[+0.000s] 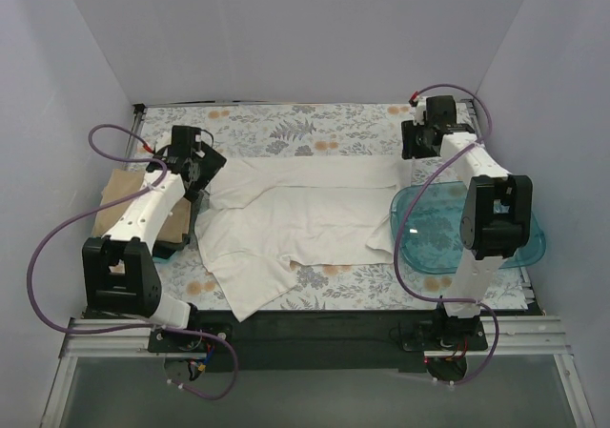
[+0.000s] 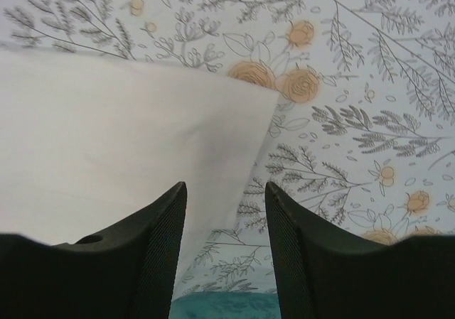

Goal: Fold and stack the t-shirts
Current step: Fold the tshirt

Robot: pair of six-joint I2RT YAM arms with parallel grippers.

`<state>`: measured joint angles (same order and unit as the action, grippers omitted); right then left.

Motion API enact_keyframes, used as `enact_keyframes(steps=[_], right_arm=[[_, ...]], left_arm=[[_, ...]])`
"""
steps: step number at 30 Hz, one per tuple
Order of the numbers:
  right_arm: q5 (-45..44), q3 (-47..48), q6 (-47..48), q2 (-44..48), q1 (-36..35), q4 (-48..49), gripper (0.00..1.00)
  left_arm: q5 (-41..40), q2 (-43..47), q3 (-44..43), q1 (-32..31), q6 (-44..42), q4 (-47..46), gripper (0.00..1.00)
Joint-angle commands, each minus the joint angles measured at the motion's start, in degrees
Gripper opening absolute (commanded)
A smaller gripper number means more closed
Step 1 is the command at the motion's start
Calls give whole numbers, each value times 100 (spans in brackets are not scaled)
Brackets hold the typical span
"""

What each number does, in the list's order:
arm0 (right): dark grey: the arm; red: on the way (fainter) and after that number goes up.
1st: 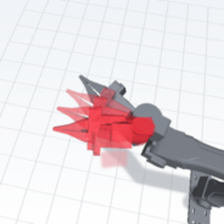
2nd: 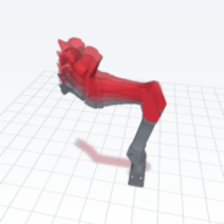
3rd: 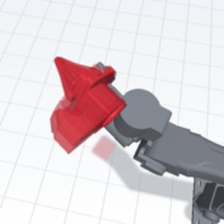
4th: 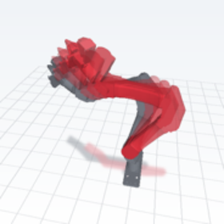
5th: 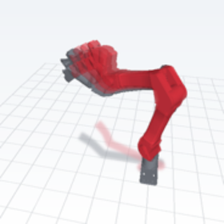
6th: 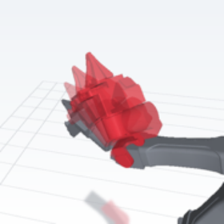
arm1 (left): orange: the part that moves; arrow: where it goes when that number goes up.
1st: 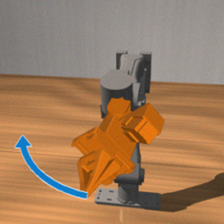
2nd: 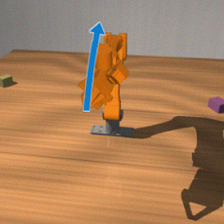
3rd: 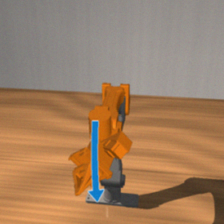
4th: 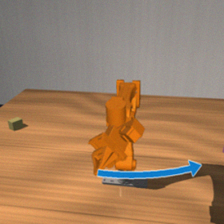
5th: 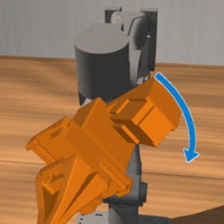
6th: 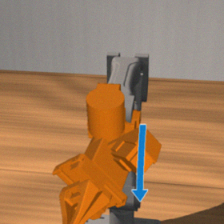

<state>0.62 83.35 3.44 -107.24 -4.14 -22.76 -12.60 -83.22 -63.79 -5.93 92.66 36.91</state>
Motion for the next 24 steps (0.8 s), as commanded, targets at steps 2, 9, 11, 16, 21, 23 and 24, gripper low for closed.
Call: enact_keyframes(steps=[2,9,11,16,21,23,24], right_arm=[[938,602,-1,-174,10,53,55],[1449,1157,-239,-1052,-43,-17,43],[1406,1245,-283,-1211,-52,-44,39],[1054,1385,-300,-1598,-52,-70,23],[615,1789,-502,-2160,-52,-202,17],[536,2123,-511,-2458,-52,-333,16],[483,2254,-511,-2555,-52,-360,16]], left_arm=[[231,-614,-1124,-83,-354,-228,89],[689,-2531,-2154,-110,-732,-334,90],[610,-2856,-2322,-110,-758,-289,90],[443,-3752,-2734,-101,-776,-131,91],[179,-4482,-3279,-66,-802,106,91],[126,-4876,-3683,-40,-829,220,90],[126,-5001,-3815,-22,-837,238,90]])
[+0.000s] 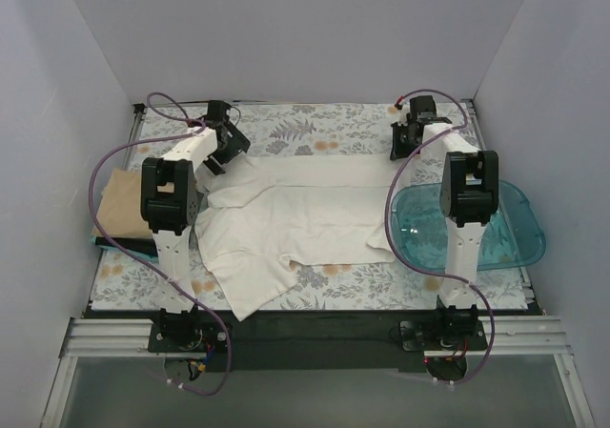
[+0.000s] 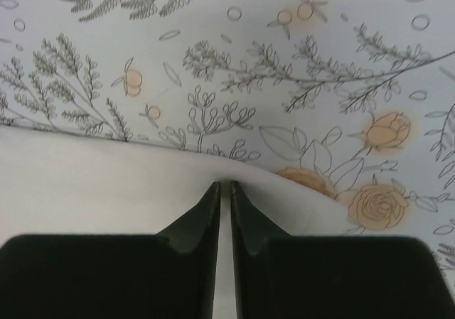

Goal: Fold and stack the t-shirts
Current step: Fold the tshirt

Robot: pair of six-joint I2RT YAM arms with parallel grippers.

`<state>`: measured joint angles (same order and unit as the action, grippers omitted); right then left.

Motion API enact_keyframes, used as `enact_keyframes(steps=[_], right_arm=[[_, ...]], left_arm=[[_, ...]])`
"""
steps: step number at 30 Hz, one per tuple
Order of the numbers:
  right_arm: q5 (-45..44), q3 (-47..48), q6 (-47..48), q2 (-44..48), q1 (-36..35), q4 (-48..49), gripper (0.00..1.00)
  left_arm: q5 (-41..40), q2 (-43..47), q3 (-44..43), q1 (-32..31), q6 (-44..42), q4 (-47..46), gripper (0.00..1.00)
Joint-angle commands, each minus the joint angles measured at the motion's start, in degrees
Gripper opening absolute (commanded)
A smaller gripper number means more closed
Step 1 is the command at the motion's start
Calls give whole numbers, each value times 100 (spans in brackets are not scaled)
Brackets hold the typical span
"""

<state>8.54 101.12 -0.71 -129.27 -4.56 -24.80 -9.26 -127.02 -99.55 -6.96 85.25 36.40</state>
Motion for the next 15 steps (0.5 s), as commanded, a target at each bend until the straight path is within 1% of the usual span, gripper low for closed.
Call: enact_keyframes(steps=[1,3,4,5,7,8,12,13,14,15], right_arm=[[-335,670,-44,-457,-1,-201,16],[-431,891,18,-747,-1,-227,15],[-449,1127,44,-835,-1,-253,15],[-441,1225,53,-1019,-1,-262,15],[-458,1470,53,-1196,7,-358,15],[-484,1803,53,-1379,7,-498,15],[-537,2297,53,-1539,51,-500,16],[-520,2385,201,-1583,60,-500,16],[-528,2603,246,-1601,69,-491,19],[-502,2701,386,-1618,69,-500,19]], left_arm=[[-182,-779,-589,142,-123,349,90],[-173,-1157,-933,195,-140,490,91],[-173,-1271,-1300,247,-158,525,91],[-182,-1499,-1461,283,-167,561,91],[-86,-1693,-1821,353,-202,578,92],[-24,-1912,-2171,371,-280,561,92],[204,-2369,-2964,432,-430,500,95],[275,-2423,-3087,432,-491,447,95],[380,-2450,-3227,432,-544,316,95],[476,-2441,-3290,432,-623,271,95]])
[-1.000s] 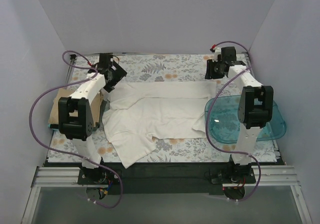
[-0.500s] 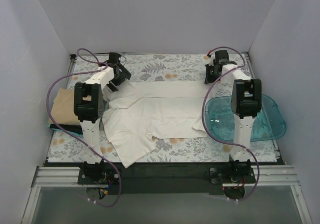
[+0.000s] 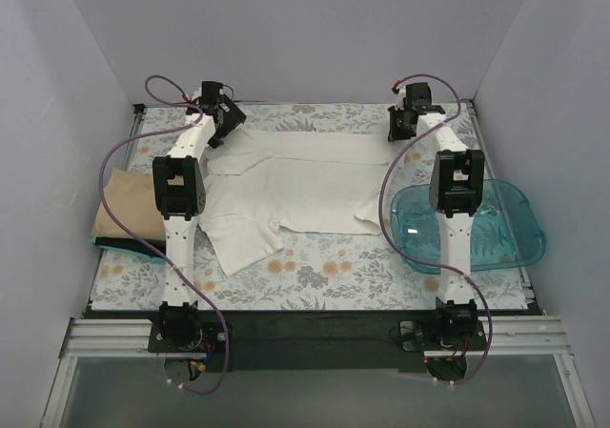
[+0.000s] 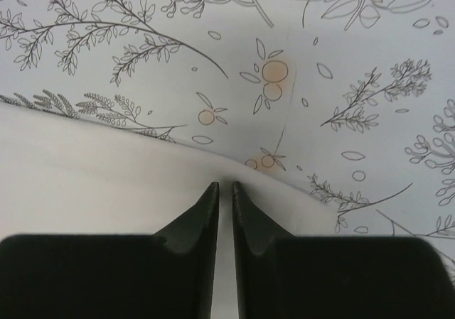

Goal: Fold and stack the t-shirts
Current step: Fold the tshirt

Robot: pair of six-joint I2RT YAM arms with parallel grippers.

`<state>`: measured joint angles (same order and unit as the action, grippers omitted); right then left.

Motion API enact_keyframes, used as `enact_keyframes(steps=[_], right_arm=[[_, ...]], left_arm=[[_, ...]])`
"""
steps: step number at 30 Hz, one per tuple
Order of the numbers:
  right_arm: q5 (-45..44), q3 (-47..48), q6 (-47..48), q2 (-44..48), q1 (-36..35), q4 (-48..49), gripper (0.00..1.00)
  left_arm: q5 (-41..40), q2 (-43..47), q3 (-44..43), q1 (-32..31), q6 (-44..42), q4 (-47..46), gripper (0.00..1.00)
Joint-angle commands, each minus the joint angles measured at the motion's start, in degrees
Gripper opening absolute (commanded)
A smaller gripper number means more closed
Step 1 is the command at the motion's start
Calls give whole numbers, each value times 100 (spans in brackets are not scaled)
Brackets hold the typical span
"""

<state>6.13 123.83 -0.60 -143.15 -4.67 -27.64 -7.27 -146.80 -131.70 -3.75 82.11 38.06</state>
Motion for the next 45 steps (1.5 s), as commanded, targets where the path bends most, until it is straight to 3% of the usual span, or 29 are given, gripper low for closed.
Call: enact_keyframes(steps=[1,7,9,12,17,20,26,30,39,45], right_arm=[[-209,545,403,-205,71,-216,19],[116,459,499,838,-69,-216,27],[-41,143,535,1253,-271,-224,37],[-480,-831,570,2131,-657,-216,44],[-1043,-2747,290,3328,-1632,-181,46],[-1236,-3537,-235,3636,-2316,-93,37],[-1633,-4270,-845,3461,-3399,65,21],[-1808,-4437,-1055,3215,-3646,22,19],[-2809,-5281,-1513,3513,-3576,-119,17],[-3294,-5905,-1663,4215,-3295,-233,17]], left_arm=[[487,-402,-110,111,-327,61,95],[709,737,73,-29,-590,-185,96],[543,1178,293,-195,-687,-185,96],[200,2171,1073,-468,-713,-159,96],[-47,3999,3533,-899,-433,-448,96],[67,4737,5033,-1189,-109,-756,96],[33,5284,6769,-1339,314,-1152,96],[-81,5390,7446,-1339,288,-1345,96],[-486,5399,7984,-1330,446,-1389,96],[-837,5373,8107,-1321,570,-1197,97]])
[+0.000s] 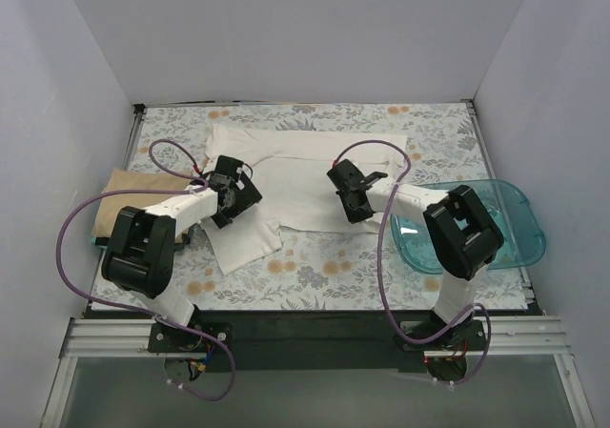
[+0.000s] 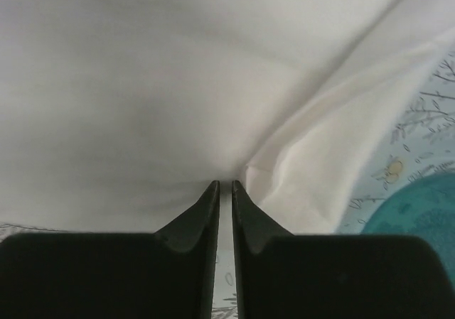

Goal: Fold and stack the t-shirts
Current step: Fold the tshirt

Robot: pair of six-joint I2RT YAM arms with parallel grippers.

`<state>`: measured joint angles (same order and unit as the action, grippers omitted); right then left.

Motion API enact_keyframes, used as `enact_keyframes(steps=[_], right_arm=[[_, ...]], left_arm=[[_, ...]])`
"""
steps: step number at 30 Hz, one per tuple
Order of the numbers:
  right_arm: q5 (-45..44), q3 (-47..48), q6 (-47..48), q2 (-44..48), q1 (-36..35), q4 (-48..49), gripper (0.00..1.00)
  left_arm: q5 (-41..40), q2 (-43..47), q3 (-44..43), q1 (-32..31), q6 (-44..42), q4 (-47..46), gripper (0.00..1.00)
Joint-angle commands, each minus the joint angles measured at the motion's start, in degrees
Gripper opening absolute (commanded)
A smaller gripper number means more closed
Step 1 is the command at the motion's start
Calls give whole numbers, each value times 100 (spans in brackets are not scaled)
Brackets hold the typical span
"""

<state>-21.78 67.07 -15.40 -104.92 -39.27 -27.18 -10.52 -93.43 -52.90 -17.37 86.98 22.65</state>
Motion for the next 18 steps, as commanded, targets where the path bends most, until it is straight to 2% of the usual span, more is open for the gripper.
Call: enact_keyframes(steps=[1,11,18], right_arm=[[-546,-273,-200,472,234,-279,17],[-1249,-879,-552,1114,867,-534,17],[-1742,-1143,-851,1571,991,-745,18]], left_arm=[[-547,18,245,49,108,362,97],[-626,105,456,190,179,424,97],[-583,281,518,190,170,415,97]])
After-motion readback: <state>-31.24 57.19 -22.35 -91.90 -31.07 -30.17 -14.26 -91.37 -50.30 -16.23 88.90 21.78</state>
